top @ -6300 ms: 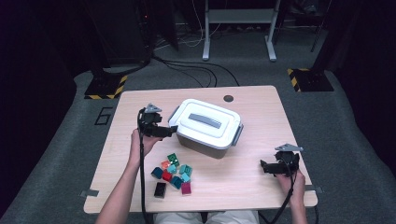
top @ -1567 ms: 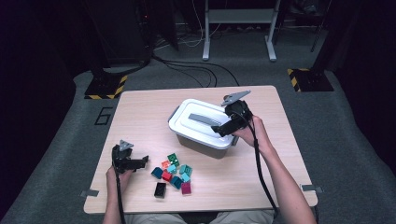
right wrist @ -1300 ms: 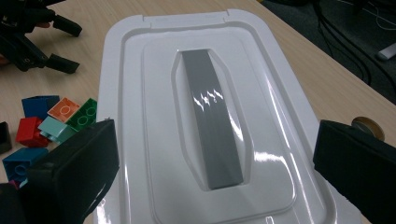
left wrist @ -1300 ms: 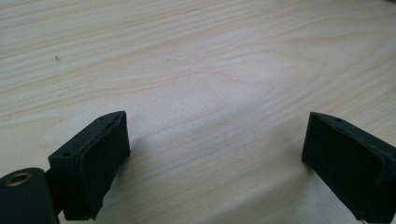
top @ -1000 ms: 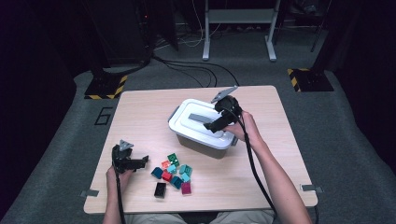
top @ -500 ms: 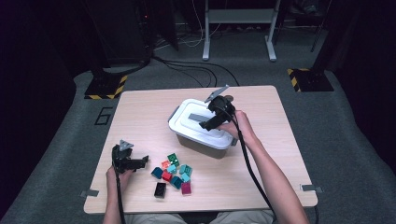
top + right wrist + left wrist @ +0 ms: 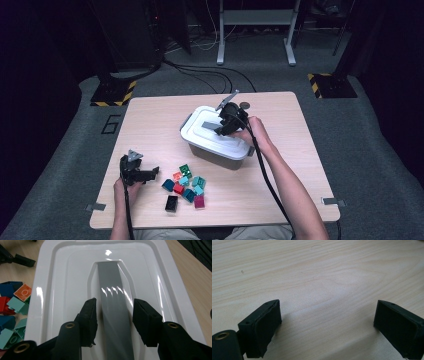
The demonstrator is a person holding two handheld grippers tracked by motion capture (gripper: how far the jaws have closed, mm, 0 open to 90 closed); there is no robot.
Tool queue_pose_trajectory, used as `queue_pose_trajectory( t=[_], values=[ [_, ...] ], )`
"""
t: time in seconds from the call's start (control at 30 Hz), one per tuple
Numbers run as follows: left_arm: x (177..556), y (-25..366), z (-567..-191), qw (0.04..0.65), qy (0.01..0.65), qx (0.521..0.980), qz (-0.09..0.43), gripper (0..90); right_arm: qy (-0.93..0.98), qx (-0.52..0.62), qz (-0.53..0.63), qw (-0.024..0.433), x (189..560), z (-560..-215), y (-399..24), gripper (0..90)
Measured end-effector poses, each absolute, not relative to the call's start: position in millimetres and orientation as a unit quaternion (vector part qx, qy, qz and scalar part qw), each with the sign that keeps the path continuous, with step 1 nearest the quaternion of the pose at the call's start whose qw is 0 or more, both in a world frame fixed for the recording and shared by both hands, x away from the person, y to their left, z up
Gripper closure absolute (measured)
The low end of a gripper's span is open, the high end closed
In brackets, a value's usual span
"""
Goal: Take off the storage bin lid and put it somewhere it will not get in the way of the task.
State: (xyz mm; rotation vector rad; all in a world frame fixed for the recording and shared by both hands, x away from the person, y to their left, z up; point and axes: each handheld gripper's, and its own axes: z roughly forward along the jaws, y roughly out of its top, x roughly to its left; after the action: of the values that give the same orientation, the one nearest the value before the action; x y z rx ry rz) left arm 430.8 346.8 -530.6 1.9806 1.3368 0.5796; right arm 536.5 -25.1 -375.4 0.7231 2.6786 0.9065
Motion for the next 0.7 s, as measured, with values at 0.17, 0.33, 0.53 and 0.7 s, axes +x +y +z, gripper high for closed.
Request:
queue_pose_trajectory(
  t=[0.17,0.33,0.53,0.7],
  values=[
    [430.8,346.8,-530.6,0.335,0.512,0.759,0.222,7.2,0.912,0.246,0.312,0.106,539.5,-375.8,-27.3,60.1],
    [430.9,346.8,-530.6,0.335,0.512,0.759,0.222,7.2,0.911,0.245,0.317,0.094,541.0,-376.2,-28.9,64.1],
    [431.0,346.8,-530.6,0.335,0.512,0.759,0.222,7.2,0.915,0.233,0.319,0.079,545.5,-375.7,-31.2,65.6],
    [431.0,346.8,-530.6,0.335,0.512,0.759,0.222,7.2,0.918,0.228,0.314,0.083,544.1,-374.9,-30.0,66.4]
  ],
)
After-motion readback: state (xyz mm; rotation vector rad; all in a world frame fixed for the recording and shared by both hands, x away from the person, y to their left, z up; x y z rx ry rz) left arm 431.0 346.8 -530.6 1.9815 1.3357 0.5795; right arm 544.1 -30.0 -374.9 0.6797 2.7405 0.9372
